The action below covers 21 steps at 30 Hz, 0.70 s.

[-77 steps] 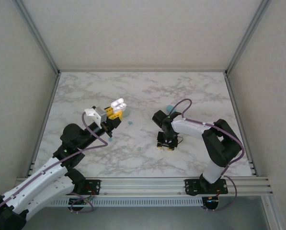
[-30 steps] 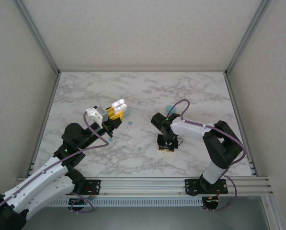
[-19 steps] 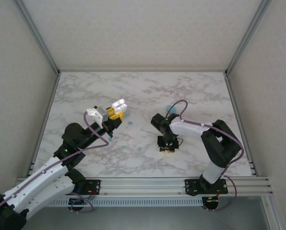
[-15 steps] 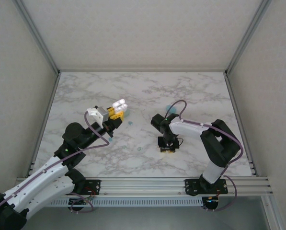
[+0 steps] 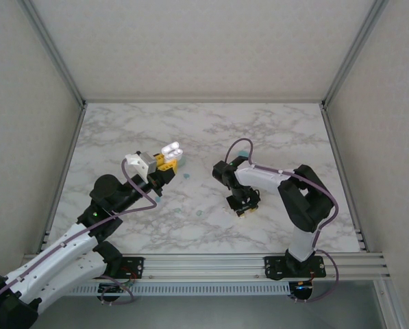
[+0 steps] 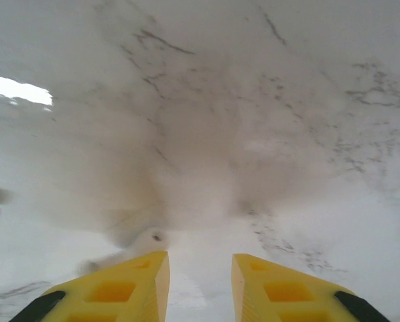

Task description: Insert the wireless bluetooth earbuds into the charging case

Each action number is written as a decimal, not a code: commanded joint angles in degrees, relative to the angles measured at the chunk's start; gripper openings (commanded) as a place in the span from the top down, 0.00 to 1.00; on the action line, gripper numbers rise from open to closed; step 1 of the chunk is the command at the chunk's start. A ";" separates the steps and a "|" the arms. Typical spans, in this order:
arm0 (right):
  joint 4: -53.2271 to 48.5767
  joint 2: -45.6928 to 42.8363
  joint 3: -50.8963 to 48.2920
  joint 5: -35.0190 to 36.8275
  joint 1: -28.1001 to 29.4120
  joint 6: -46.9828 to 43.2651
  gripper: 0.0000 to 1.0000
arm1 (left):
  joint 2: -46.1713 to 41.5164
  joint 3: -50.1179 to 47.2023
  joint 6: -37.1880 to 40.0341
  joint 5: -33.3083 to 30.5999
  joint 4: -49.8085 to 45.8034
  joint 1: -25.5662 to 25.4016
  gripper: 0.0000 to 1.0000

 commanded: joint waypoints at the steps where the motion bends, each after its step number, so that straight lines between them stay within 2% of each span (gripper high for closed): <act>1: -4.46 -0.65 2.76 2.68 0.47 2.01 0.67 | -0.98 1.68 0.66 -0.01 -0.06 -0.26 0.88; 3: -2.33 -3.13 2.22 -1.08 0.41 7.27 0.63 | -0.93 1.60 0.75 -0.06 -0.16 -0.27 0.88; 7: 4.36 -7.40 -1.36 -7.21 -0.77 16.50 0.61 | -0.92 1.38 0.75 -0.01 0.00 -0.26 0.88; 12: 9.95 -9.13 -6.02 -8.78 -3.89 24.64 0.64 | -0.96 1.66 1.26 0.15 -0.57 -0.31 0.88; 16: 13.56 -10.25 -9.51 -11.92 -5.20 29.89 0.60 | -1.15 1.60 1.45 0.06 -0.76 -0.26 0.88; 21: 21.11 -15.96 -16.20 -13.70 -5.12 40.01 0.57 | -1.17 1.33 1.14 -0.01 -0.30 -0.27 0.88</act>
